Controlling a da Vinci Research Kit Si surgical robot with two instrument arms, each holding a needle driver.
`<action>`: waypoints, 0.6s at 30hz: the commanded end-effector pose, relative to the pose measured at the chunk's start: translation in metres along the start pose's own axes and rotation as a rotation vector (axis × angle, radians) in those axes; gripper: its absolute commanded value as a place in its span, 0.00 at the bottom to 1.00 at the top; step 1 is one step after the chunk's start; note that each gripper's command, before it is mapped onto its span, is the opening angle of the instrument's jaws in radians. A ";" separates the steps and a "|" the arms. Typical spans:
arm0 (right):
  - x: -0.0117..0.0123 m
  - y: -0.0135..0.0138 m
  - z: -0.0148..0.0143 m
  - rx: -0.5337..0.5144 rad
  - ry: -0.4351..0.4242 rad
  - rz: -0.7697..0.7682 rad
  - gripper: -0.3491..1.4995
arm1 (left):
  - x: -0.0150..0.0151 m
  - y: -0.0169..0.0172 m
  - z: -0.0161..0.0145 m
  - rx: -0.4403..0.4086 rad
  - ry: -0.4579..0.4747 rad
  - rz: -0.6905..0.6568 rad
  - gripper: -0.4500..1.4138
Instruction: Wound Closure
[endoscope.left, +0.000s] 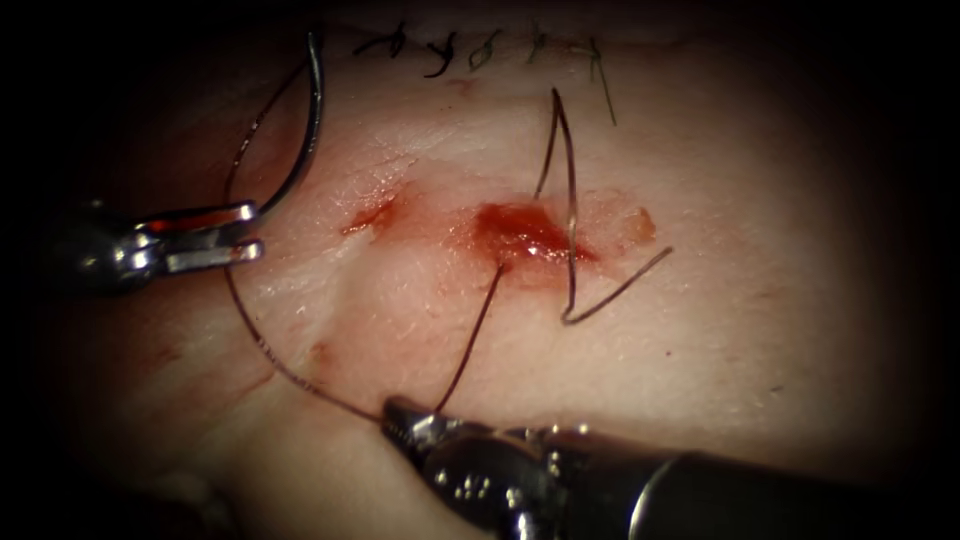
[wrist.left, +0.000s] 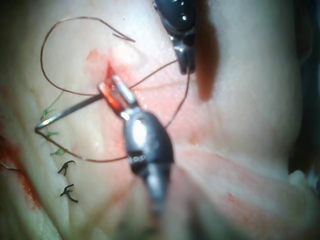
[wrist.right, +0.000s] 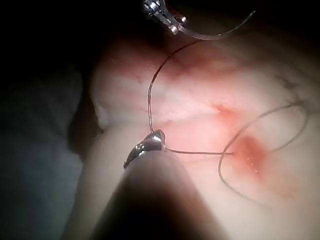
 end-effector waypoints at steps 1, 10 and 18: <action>0.0016 -0.0015 0.0000 0.013 0.009 0.013 0.00 | -0.0006 0.0004 0.0005 -0.001 0.000 -0.002 0.00; 0.0057 -0.0045 -0.0021 0.078 0.051 0.078 0.00 | -0.0006 0.0003 0.0005 -0.001 0.001 -0.002 0.00; 0.0071 -0.0051 -0.0030 0.118 0.066 0.091 0.00 | -0.0006 0.0003 0.0005 -0.001 0.001 -0.003 0.00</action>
